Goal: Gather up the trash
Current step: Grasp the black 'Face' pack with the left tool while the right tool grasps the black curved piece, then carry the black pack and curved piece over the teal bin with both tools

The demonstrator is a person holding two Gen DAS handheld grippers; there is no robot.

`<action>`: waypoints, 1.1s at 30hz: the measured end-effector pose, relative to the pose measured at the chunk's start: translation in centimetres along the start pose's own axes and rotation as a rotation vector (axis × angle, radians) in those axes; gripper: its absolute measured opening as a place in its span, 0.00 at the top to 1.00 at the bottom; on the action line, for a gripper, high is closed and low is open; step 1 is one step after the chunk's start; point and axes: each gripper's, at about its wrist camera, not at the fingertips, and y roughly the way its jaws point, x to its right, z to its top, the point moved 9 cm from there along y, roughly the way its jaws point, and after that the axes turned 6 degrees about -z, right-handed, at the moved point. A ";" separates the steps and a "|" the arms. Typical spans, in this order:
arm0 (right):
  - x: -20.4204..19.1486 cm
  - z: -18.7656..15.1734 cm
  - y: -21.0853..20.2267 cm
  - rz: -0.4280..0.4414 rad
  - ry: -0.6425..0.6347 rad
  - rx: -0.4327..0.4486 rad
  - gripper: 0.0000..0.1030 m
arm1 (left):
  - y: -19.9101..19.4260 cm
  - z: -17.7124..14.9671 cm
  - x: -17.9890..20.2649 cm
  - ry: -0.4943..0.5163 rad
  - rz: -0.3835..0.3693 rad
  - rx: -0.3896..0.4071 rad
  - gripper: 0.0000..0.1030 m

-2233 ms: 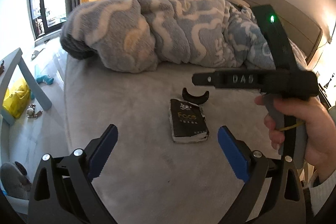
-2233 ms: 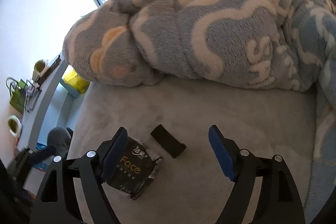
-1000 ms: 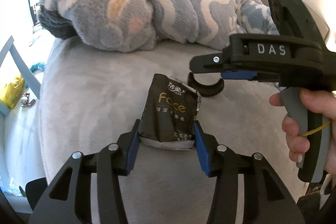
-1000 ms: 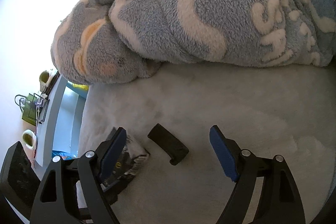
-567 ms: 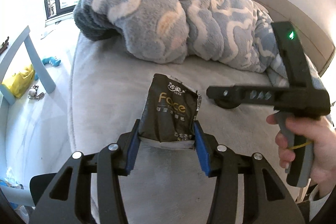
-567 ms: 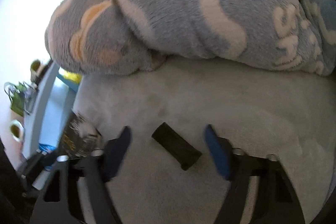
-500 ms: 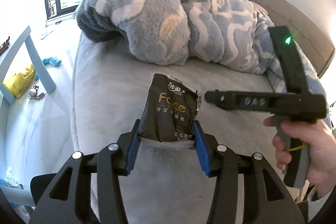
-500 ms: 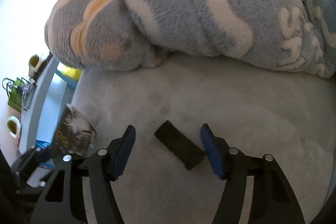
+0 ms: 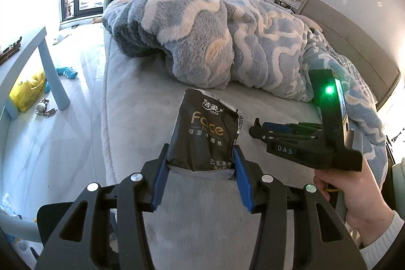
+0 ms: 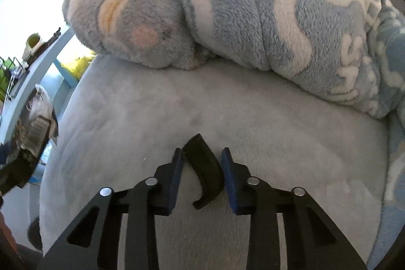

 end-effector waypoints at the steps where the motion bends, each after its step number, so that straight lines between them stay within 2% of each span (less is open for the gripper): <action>1: -0.1 0.0 -0.3 -0.015 -0.012 0.014 0.73 | -0.3 -0.2 -0.1 -0.001 0.000 0.002 0.51; 2: -0.2 0.2 -0.7 -0.023 -0.020 0.030 0.74 | -0.5 -0.3 0.0 -0.002 0.002 0.003 0.51; 3: -0.4 0.3 -1.0 -0.024 -0.025 0.042 0.82 | -0.7 -0.4 0.0 -0.003 0.002 0.005 0.51; 20: -2.7 -1.3 -5.2 0.044 -0.025 0.113 0.82 | -4.1 -2.5 -0.8 -0.020 0.032 0.027 0.51; 33: -6.9 -3.0 -8.8 0.134 -0.060 0.163 0.82 | -7.7 -5.0 -4.2 -0.044 0.108 0.032 0.51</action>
